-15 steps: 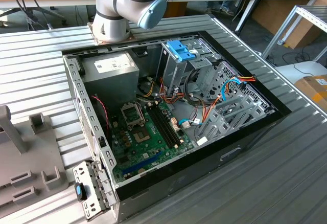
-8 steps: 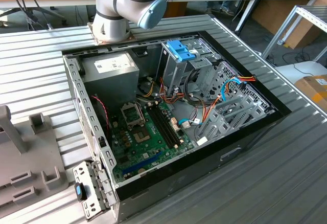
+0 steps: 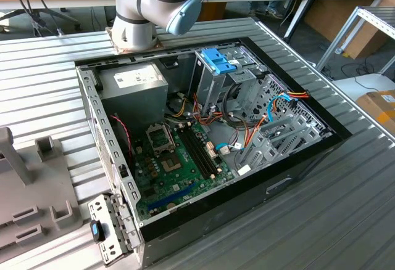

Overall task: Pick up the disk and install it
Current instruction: 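Pick up the disk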

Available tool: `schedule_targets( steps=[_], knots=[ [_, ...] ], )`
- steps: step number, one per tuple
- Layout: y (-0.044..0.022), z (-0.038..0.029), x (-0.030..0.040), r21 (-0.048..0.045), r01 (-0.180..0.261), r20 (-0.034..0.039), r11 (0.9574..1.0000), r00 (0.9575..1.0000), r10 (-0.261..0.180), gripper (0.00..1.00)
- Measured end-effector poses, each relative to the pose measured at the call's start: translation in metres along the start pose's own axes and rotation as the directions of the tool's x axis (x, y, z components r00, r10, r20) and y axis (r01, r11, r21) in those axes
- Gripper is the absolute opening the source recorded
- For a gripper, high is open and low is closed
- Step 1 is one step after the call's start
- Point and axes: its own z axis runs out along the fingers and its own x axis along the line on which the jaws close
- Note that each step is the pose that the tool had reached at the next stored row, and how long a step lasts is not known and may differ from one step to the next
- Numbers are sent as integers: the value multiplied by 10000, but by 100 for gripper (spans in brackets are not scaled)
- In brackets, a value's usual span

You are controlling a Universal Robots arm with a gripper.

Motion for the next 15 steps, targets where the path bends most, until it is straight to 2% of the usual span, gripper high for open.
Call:
schedule_targets(
  steps=[15],
  knots=[
    [0,5,0,0,0,0,10000,10000,0,11]
  ],
)
